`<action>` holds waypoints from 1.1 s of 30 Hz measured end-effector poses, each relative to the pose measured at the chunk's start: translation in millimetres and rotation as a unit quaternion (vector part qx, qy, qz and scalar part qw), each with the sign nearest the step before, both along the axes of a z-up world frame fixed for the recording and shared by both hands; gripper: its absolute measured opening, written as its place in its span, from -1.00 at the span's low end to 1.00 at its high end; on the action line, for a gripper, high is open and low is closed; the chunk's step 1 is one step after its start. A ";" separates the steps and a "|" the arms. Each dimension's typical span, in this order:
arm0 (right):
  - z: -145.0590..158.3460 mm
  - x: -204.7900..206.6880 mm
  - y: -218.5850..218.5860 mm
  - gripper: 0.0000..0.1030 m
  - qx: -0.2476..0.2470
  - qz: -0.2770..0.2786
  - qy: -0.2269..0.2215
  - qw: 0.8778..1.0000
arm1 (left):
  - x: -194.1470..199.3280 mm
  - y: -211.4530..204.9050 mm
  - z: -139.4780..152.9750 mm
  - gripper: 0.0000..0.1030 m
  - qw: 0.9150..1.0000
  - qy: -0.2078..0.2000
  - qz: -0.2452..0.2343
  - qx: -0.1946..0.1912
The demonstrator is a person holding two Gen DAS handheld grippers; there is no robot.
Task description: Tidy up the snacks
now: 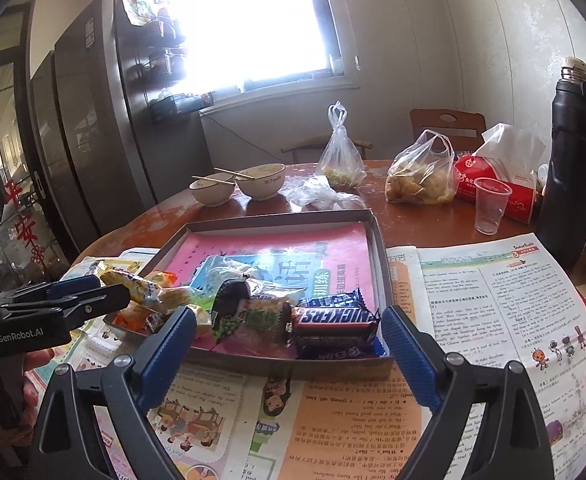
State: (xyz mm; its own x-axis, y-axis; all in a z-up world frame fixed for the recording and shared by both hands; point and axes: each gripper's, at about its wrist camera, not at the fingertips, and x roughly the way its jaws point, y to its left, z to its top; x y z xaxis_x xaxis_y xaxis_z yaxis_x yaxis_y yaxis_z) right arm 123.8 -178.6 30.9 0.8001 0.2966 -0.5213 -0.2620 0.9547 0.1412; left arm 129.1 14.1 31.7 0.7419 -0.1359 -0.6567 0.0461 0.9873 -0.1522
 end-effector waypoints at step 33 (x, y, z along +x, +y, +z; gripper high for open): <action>-17.6 -45.6 16.4 0.95 -0.024 0.002 0.039 0.999 | -54.4 -4.9 -24.8 0.46 0.999 0.039 0.000 0.002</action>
